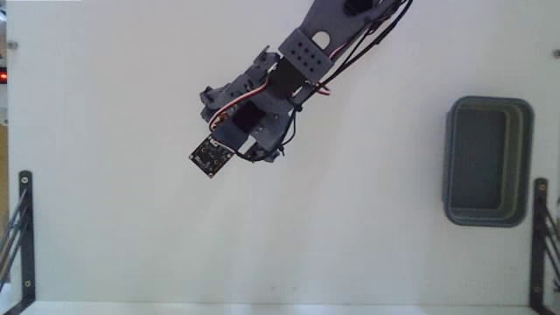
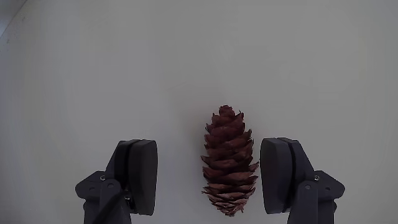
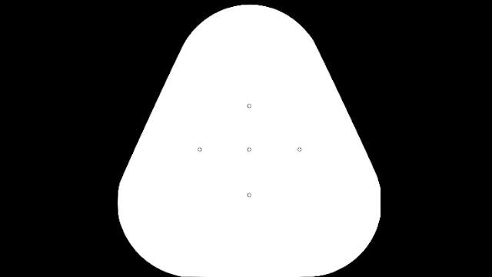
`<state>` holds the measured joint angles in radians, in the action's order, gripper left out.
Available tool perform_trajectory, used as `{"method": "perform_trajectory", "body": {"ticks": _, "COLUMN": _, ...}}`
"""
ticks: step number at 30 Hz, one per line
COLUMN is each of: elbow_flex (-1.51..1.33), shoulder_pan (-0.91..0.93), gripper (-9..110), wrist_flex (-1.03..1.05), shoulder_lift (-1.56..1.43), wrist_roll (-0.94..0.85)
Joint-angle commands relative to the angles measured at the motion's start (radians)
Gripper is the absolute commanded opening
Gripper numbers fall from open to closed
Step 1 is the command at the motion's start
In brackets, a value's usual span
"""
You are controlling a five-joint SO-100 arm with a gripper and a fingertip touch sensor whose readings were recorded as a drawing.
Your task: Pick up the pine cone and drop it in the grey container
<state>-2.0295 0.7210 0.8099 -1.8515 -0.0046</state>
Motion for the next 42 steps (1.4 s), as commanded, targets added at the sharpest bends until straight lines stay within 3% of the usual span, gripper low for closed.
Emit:
{"method": "perform_trajectory", "body": {"ticks": 1, "elbow_flex": -0.015, "shoulder_pan": 0.02, "gripper": 110, "wrist_flex": -0.034, "shoulder_lift": -0.019, "wrist_roll": 0.005}}
{"method": "perform_trajectory", "body": {"ticks": 42, "elbow_flex": -0.123, "shoulder_pan": 0.02, "gripper": 110, "wrist_flex": -0.178, "shoulder_lift": 0.017, "wrist_roll": 0.005}}
